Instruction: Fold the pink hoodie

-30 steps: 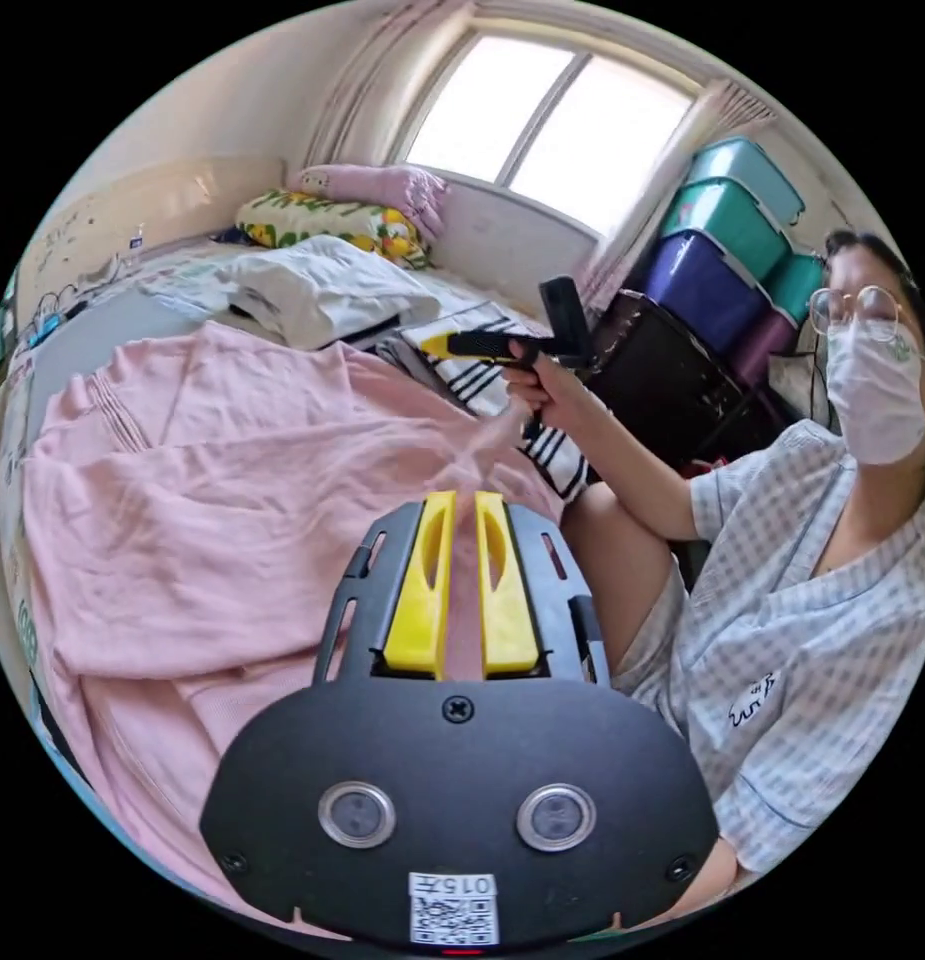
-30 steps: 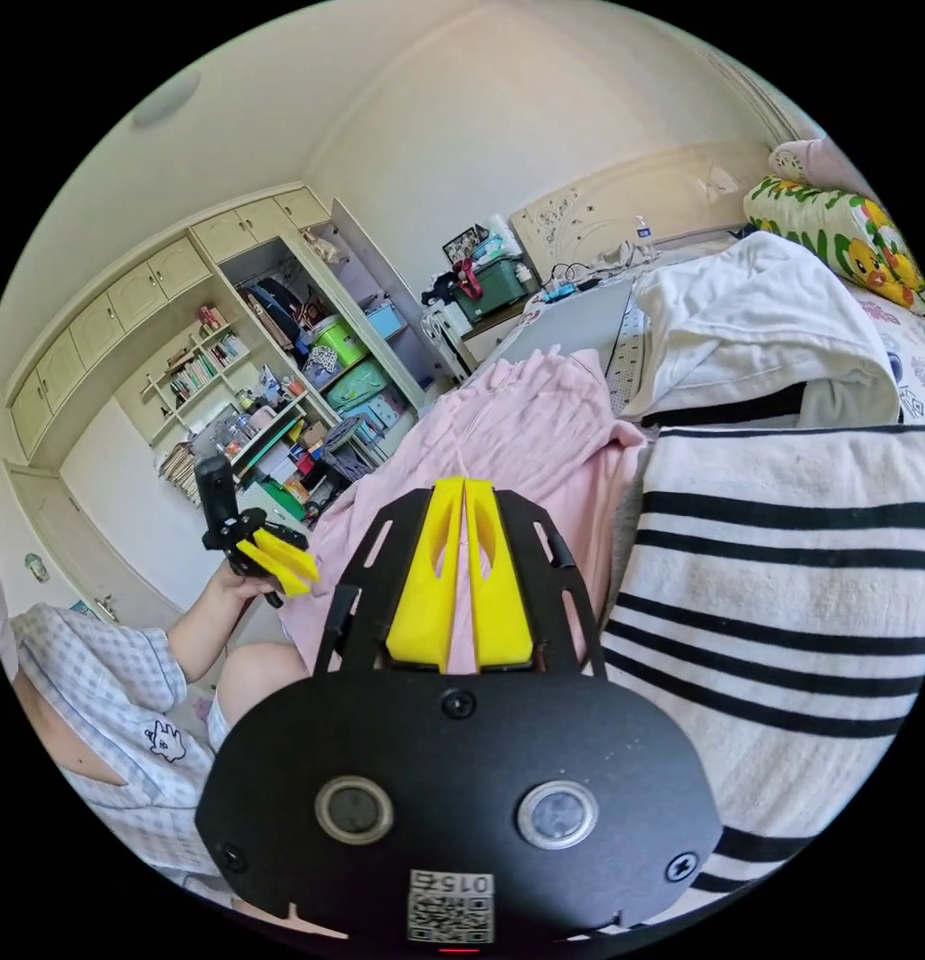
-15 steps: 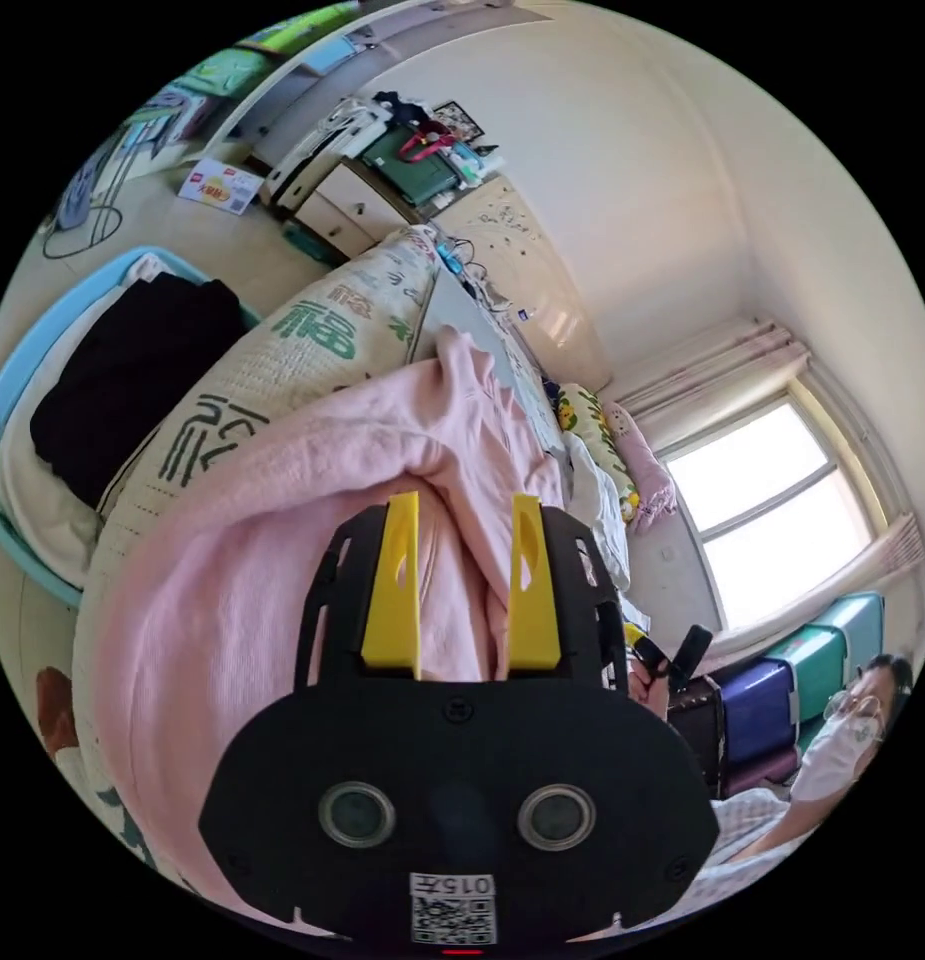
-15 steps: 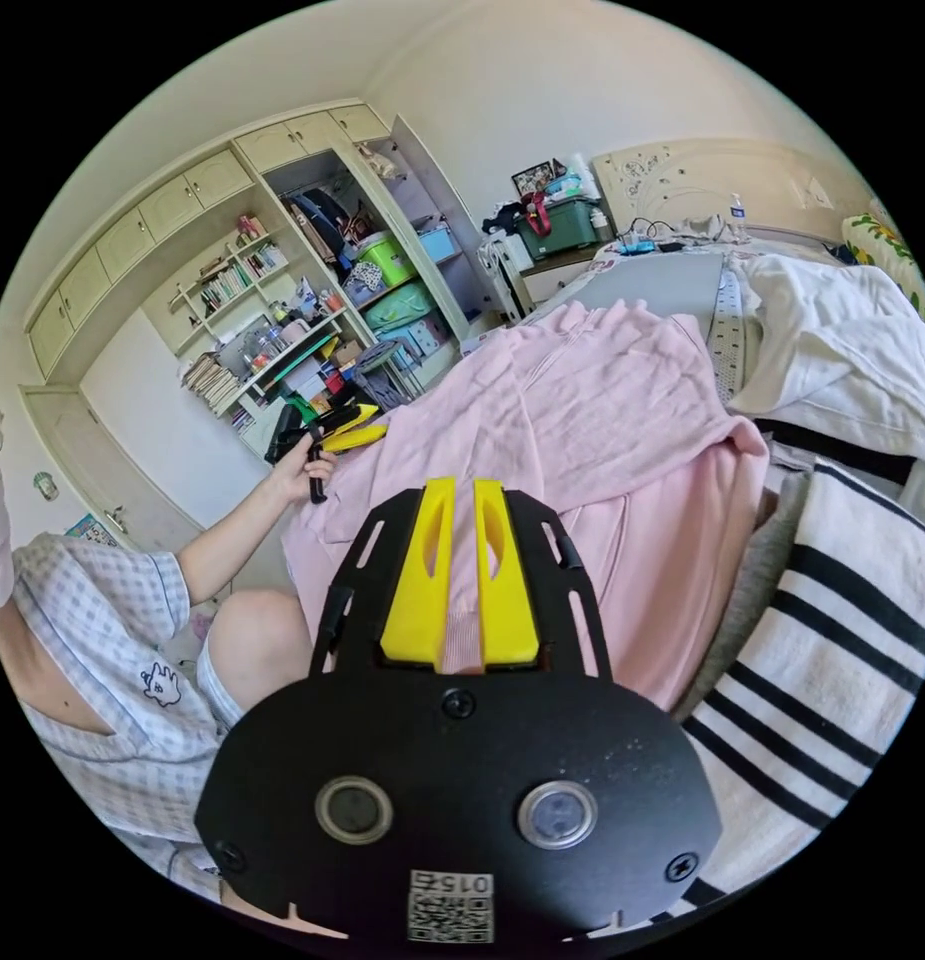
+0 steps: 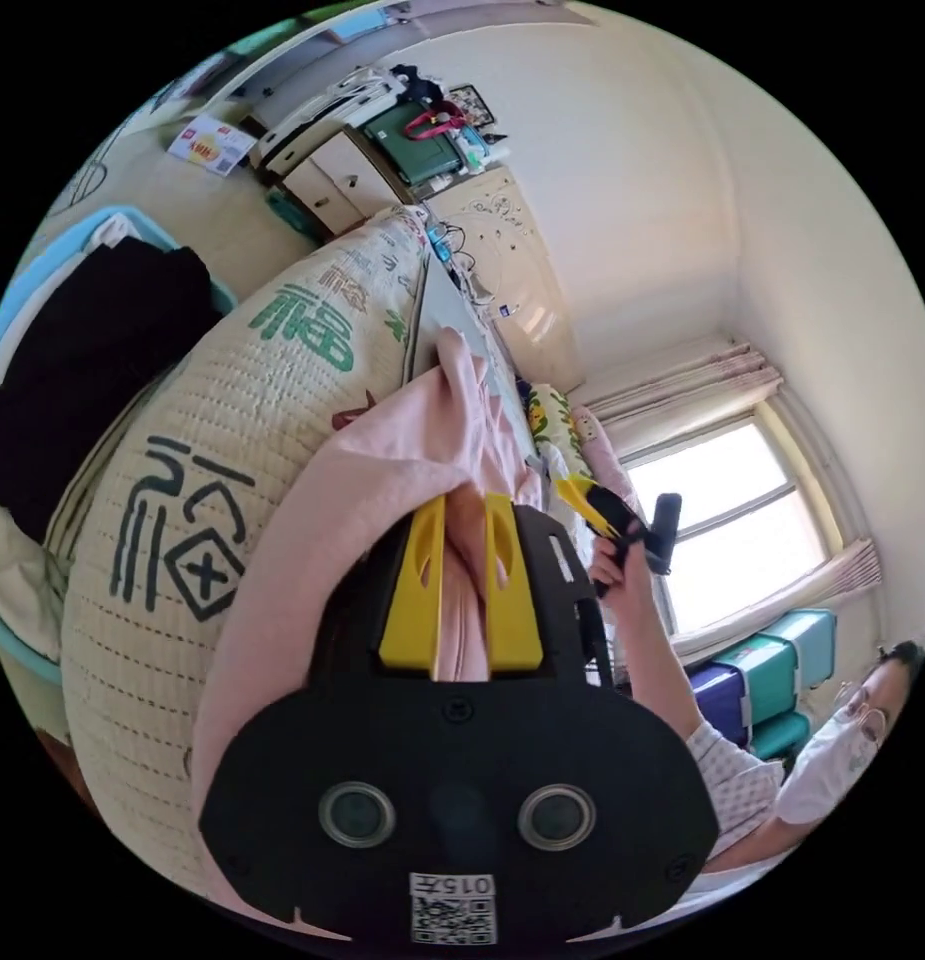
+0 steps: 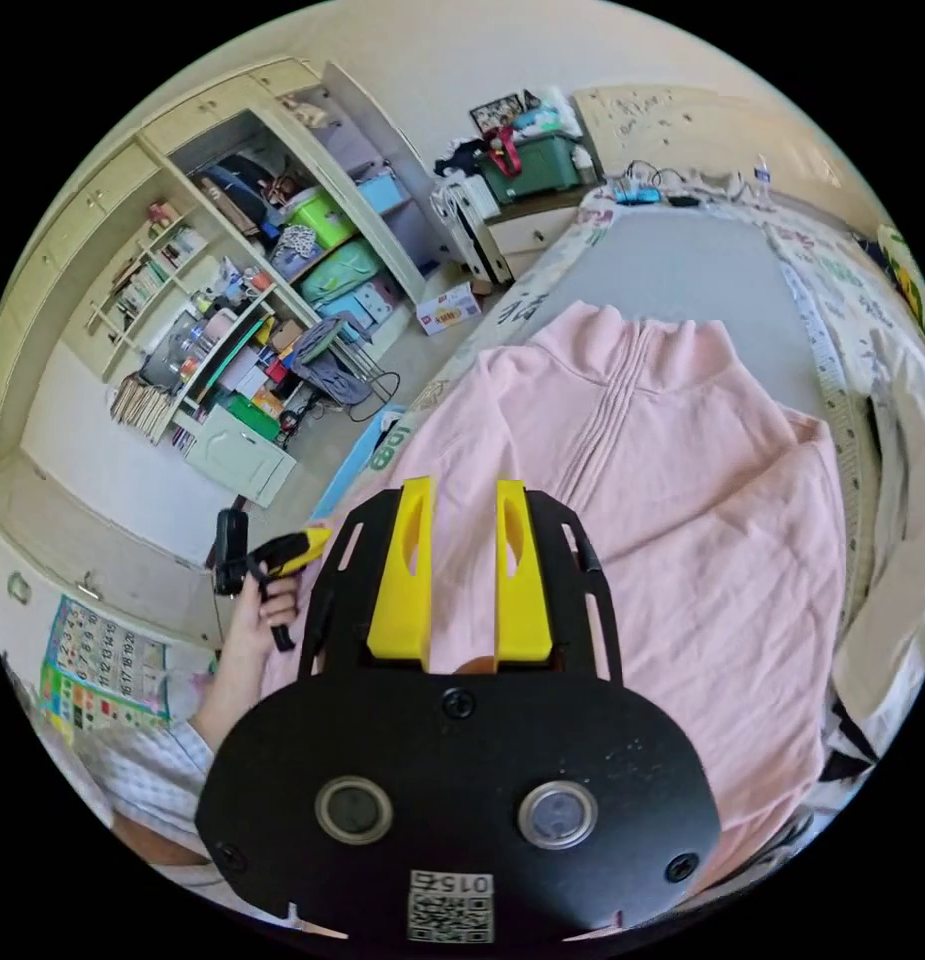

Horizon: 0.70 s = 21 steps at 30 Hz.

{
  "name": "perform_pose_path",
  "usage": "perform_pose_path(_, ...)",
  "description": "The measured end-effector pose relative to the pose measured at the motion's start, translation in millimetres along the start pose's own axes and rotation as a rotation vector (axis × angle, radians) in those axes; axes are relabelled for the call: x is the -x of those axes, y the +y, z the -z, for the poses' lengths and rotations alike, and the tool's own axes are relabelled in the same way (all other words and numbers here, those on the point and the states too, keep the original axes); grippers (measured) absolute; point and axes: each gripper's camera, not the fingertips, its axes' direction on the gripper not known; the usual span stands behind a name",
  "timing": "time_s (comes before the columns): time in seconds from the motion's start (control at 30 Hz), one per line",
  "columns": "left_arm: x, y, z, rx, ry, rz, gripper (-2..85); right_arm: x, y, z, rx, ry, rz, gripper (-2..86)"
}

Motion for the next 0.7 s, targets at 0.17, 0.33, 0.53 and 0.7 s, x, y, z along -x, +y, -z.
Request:
perform_pose_path(0.17,35,0,18,-0.055,0.188,0.048,2.9,7,-85,-30,0.069,0.074,-0.028,11.4)
perform_pose_path(0.33,42,-3,30,-0.087,0.193,0.022,1.2,43,-153,-53,0.246,0.145,0.087,7.5)
perform_pose_path(0.53,56,10,84,-0.415,0.095,0.017,-0.5,125,-226,-30,0.1,0.306,0.228,3.7)
perform_pose_path(0.7,75,18,100,-0.543,0.061,0.08,-0.8,148,-267,-76,0.241,0.466,0.206,10.0)
